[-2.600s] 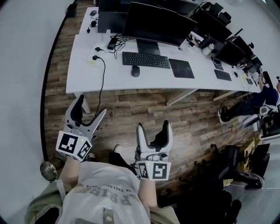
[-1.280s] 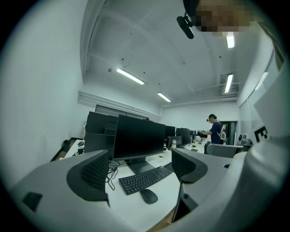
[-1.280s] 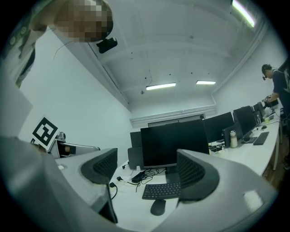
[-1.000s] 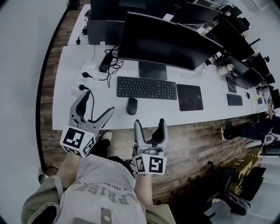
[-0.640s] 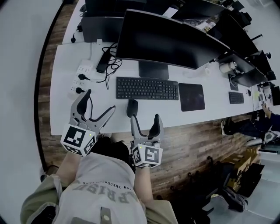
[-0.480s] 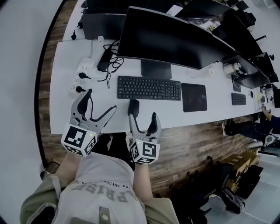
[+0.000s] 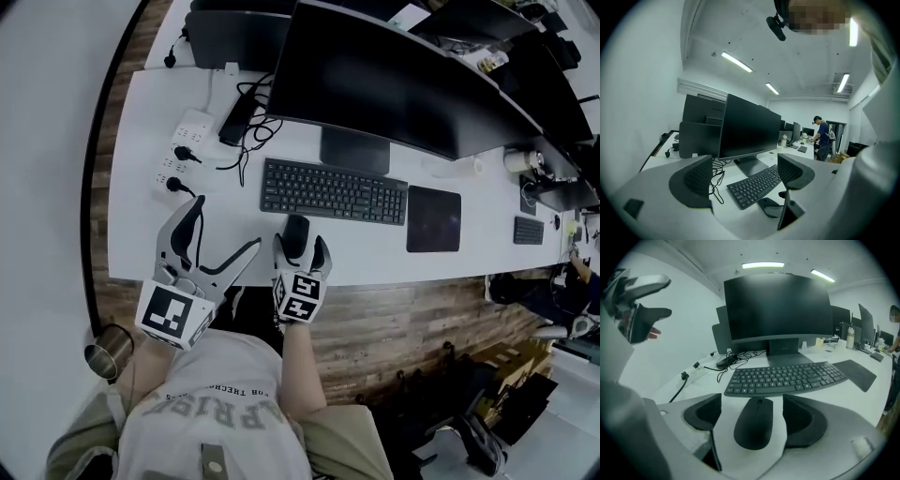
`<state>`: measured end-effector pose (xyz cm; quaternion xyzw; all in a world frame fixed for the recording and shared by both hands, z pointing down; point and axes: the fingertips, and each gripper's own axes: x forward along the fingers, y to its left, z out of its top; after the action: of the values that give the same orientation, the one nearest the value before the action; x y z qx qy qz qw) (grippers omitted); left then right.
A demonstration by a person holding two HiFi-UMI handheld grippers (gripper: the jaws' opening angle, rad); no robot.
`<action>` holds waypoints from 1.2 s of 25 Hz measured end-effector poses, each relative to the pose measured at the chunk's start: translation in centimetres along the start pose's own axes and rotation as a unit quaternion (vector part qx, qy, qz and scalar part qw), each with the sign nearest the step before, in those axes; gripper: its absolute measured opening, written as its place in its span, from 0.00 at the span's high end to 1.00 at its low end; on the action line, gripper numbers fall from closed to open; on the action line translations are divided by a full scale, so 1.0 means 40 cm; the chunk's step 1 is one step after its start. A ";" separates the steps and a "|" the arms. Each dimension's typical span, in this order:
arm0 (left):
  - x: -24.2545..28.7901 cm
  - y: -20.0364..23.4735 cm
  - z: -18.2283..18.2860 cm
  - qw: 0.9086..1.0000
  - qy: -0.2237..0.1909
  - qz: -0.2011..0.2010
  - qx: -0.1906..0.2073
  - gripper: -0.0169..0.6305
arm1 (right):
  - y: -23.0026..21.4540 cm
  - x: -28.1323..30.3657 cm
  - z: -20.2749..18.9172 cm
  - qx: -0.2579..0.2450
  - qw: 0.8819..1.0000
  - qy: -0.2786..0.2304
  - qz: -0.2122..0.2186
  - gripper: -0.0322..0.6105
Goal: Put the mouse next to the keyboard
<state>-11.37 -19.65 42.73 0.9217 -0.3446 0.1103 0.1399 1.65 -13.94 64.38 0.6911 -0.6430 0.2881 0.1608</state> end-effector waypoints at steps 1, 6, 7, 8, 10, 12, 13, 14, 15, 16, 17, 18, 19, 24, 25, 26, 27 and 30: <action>0.002 -0.002 0.001 1.000 0.000 0.001 0.001 0.33 | -0.004 0.016 -0.019 -0.001 1.000 0.013 -0.001 0.33; 0.013 -0.008 -0.005 1.000 0.006 0.004 0.003 0.33 | -0.024 0.072 -0.089 -0.006 0.998 0.069 -0.010 0.33; 0.015 -0.008 -0.006 1.000 0.008 0.004 0.003 0.33 | -0.026 0.078 -0.098 -0.005 0.997 0.077 -0.013 0.33; 0.017 -0.008 -0.007 1.000 0.010 0.004 0.004 0.33 | -0.028 0.082 -0.106 -0.006 0.996 0.085 -0.016 0.33; 0.023 -0.008 -0.005 1.000 0.014 0.004 0.004 0.33 | -0.032 0.088 -0.117 -0.010 0.995 0.097 -0.025 0.33; 0.030 -0.005 -0.004 1.000 0.017 0.003 0.004 0.33 | -0.034 0.091 -0.118 -0.012 0.995 0.098 -0.034 0.33; 0.032 -0.003 -0.004 1.000 0.018 0.003 0.004 0.33 | -0.034 0.090 -0.116 -0.011 0.995 0.095 -0.036 0.34; 0.035 -0.002 -0.005 1.000 0.019 0.002 0.004 0.33 | -0.033 0.089 -0.116 -0.009 0.995 0.091 -0.038 0.42; 0.038 -0.002 -0.006 1.000 0.019 0.000 0.004 0.33 | -0.032 0.088 -0.116 -0.005 0.995 0.089 -0.040 0.46; 0.041 -0.004 -0.009 1.000 0.020 -0.002 0.004 0.33 | -0.032 0.087 -0.118 -0.001 0.995 0.089 -0.041 0.46; 0.045 -0.006 -0.011 1.000 0.021 -0.006 0.003 0.33 | -0.033 0.087 -0.119 0.002 0.995 0.090 -0.042 0.46; 0.048 -0.009 -0.013 1.000 0.021 -0.009 0.003 0.33 | -0.033 0.087 -0.120 0.003 0.995 0.092 -0.042 0.46; 0.052 -0.013 -0.014 1.000 0.023 -0.013 0.003 0.33 | -0.034 0.086 -0.120 0.004 0.995 0.095 -0.041 0.47; 0.066 -0.024 -0.011 0.999 0.021 -0.031 0.002 0.33 | -0.041 0.077 -0.117 0.032 0.994 0.094 -0.045 0.47; 0.069 -0.025 -0.008 0.999 0.019 -0.036 0.002 0.33 | -0.045 0.071 -0.112 0.040 0.994 0.089 -0.049 0.47; 0.073 -0.027 -0.008 0.999 0.019 -0.042 0.004 0.33 | -0.051 0.063 -0.104 0.045 0.994 0.082 -0.053 0.47; 0.077 -0.031 -0.010 0.999 0.020 -0.049 0.008 0.33 | -0.057 0.053 -0.093 0.048 0.994 0.075 -0.058 0.47; 0.098 -0.052 -0.008 0.998 0.017 -0.067 0.008 0.33 | -0.090 0.015 -0.043 0.055 0.995 0.047 -0.073 0.47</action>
<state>-7.14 -20.42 43.82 0.9419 -0.2787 0.1186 0.1455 4.86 -12.97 66.62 0.7298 -0.5657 0.3425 0.1735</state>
